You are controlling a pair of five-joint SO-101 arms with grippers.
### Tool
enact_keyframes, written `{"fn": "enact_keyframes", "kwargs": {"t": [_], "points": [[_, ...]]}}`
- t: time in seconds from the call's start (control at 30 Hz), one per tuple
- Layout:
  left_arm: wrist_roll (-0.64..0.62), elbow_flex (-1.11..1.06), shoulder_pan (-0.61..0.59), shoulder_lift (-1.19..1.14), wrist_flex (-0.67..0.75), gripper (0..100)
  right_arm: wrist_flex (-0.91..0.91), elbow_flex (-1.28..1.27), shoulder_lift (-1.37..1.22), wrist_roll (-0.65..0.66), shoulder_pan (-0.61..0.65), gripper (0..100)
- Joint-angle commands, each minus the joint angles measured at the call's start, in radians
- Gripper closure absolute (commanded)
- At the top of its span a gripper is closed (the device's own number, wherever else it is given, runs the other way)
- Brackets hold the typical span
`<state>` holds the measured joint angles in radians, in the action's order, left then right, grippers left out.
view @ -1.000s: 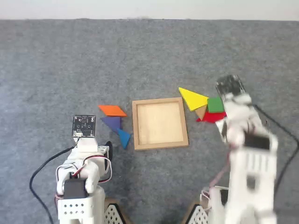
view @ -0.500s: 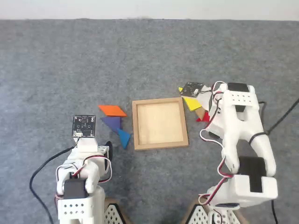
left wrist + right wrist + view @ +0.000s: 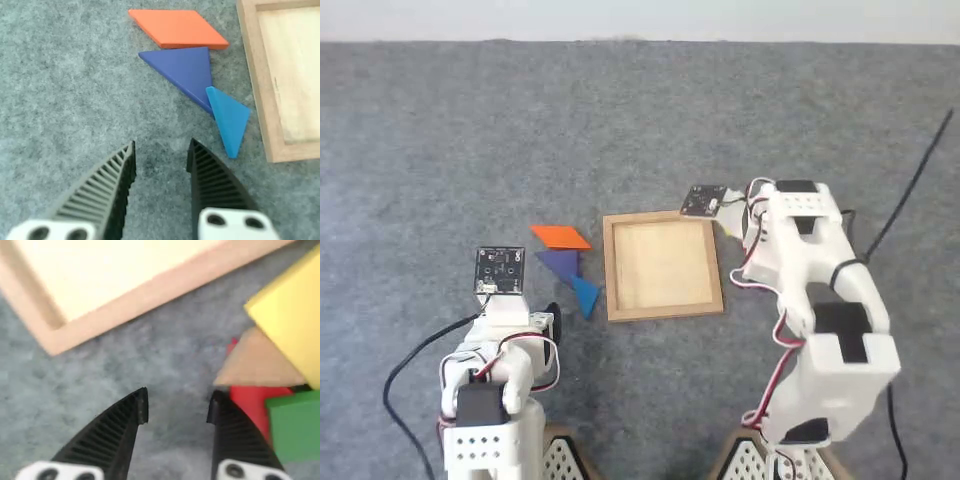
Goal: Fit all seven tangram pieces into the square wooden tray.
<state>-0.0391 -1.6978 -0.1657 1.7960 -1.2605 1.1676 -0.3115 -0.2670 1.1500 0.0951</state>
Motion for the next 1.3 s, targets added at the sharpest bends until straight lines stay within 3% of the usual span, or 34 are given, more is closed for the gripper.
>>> {"fn": "enact_keyframes", "kwargs": {"t": [0.0,0.23,0.73,1.27], "points": [[0.002,0.015,0.003,0.025,-0.003,84,0.005,0.166,-0.053,0.008,-0.036,77.5],[0.002,0.015,0.003,0.025,-0.003,84,0.236,0.413,-0.117,0.035,-0.065,77.8],[0.002,0.015,0.003,0.025,-0.003,84,0.196,0.713,-0.410,0.058,-0.122,77.8],[0.002,0.015,0.003,0.025,-0.003,84,0.475,1.096,-0.542,0.046,-0.248,77.5]]}}
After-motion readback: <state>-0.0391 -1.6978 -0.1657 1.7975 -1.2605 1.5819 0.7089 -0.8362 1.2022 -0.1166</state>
